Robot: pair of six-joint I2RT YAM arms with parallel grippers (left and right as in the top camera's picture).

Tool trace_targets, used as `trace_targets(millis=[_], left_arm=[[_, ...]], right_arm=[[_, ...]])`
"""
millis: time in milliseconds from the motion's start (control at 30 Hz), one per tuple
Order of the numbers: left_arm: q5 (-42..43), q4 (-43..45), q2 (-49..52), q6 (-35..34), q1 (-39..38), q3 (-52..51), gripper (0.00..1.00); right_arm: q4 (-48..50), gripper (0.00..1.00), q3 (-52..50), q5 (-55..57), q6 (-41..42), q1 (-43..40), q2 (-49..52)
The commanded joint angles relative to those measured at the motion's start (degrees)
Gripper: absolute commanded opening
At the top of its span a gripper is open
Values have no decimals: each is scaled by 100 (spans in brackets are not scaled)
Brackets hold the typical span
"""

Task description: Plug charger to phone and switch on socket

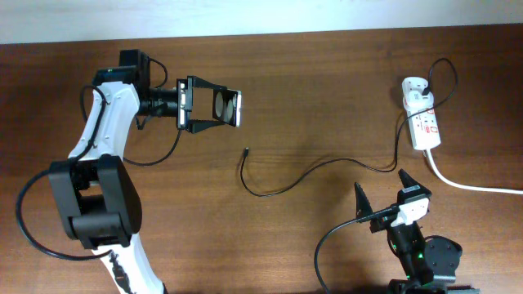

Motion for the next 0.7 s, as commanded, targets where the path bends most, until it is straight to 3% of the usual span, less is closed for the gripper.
trace_targets(millis=[0, 267, 333, 500, 667], left_arm=[[330, -13, 15, -72, 17, 164, 0], [291, -13, 15, -72, 9, 164, 0], [291, -13, 15, -72, 7, 164, 0], [291, -13, 15, -72, 7, 164, 0], [293, -13, 15, -72, 7, 164, 0]], right_arm=[[-17, 99, -28, 404, 13, 35, -37], [-26, 99, -2, -474, 44, 35, -37], [-127, 99, 103, -614, 407, 35, -35], [-1104, 99, 881, -675, 402, 35, 225], [-1182, 99, 1519, -748, 402, 35, 1001]])
